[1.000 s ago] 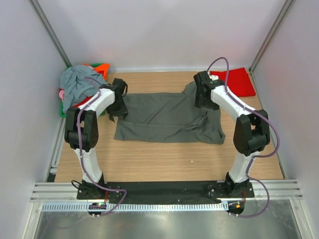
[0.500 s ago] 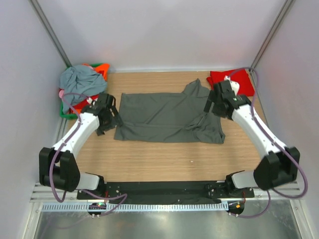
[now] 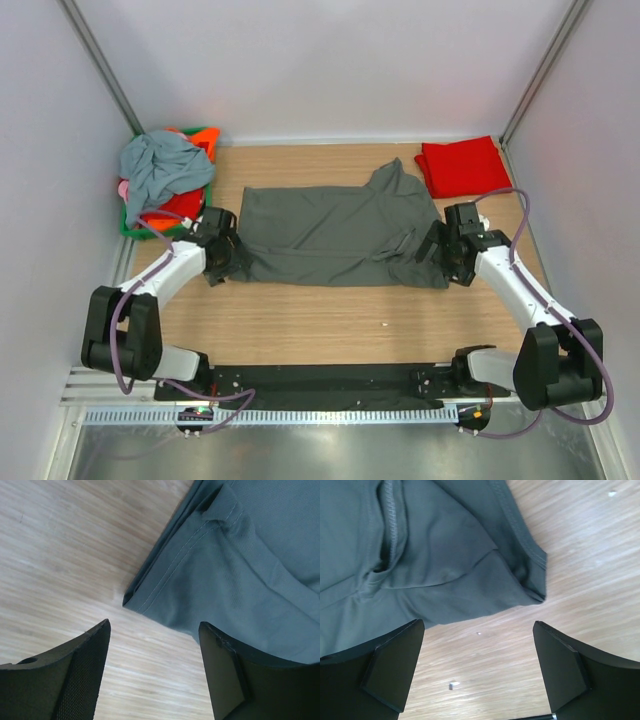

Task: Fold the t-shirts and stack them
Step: Fold the tshirt

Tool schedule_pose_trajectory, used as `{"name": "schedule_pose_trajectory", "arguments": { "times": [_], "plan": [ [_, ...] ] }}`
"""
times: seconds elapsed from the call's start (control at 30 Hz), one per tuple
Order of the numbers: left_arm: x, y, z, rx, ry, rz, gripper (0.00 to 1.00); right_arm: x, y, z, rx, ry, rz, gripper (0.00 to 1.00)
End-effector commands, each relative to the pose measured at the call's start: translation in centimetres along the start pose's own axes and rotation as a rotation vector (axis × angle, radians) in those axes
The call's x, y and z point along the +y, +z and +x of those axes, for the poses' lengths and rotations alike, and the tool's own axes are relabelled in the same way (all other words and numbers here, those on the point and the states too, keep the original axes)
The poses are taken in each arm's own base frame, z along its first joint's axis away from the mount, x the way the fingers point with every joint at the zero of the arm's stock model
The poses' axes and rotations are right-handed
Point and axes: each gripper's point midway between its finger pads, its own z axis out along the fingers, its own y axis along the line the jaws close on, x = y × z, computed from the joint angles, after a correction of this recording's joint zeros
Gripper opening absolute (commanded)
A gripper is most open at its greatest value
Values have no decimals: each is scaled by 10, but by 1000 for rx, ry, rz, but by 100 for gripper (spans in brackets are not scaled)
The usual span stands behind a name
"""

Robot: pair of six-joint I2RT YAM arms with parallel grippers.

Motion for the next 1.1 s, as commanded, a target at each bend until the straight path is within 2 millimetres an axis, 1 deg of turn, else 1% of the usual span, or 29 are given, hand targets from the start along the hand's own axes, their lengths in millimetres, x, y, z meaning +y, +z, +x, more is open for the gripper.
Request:
{"name": "schedule_pose_trajectory", "arguments": {
  "times": [0.0,0.03,0.1,0.13,0.17,0.2,0.27,0.33,0.37,0.47,0.53,0.67,0.7,0.73,0.8,0.83,0.87,0.9,0.93,0.97,1.0,1.03,1.07],
  "plan": [
    [-6,11,-14,-64,-40,16,67,20,-4,-8,-32,44,-104,96],
    [-4,14,-12,-59,-43,4,65,19,-2,-3,-22,66,-104,96],
    [-2,19,-9,-51,-44,-5,61,15,-4,-4,-50,95,-99,96],
    [-1,20,-7,-46,-44,-7,60,11,-4,-4,-61,106,-84,96],
    [-1,23,-5,-40,-48,-7,59,0,-2,-3,-75,121,-40,96],
    [-1,23,-4,-36,-49,-5,59,-6,-1,-3,-85,131,-23,95],
    [1,26,1,-25,-51,-6,57,-18,4,-1,-85,168,2,91],
    [3,28,2,-22,-54,-10,56,-21,7,0,-83,198,-8,88],
    [4,29,5,-17,-57,-13,56,-27,11,4,-73,216,4,86],
    [6,33,9,-7,-60,-14,54,-29,17,7,-76,243,5,80],
    [7,34,12,1,-67,-19,50,-32,22,9,-72,256,16,78],
    [9,37,16,6,-71,-16,47,-30,33,7,-67,261,22,72],
    [10,38,16,3,-73,-19,45,-31,35,4,-75,267,26,70],
    [10,38,16,3,-71,-19,43,-34,40,5,-63,264,42,67],
    [11,40,16,3,-71,-23,39,-35,45,3,-63,260,43,65],
    [11,41,17,4,-67,-26,36,-42,48,0,-65,285,55,63],
    [12,41,18,5,-67,-31,33,-45,51,1,-58,282,60,58],
    [12,42,18,6,-71,-33,27,-45,52,-2,-67,286,55,55],
    [13,43,17,3,-69,-36,24,-49,54,-4,-69,293,60,51],
    [13,44,17,4,-72,-42,18,-49,56,-6,-69,291,49,41],
    [13,44,17,2,-72,-43,16,-49,57,-6,-66,292,44,36],
    [14,44,16,-3,-74,-48,13,-51,58,-7,-70,299,42,23],
    [14,45,15,-5,-74,-50,8,-49,59,-6,-59,298,25,15]
  ]
}}
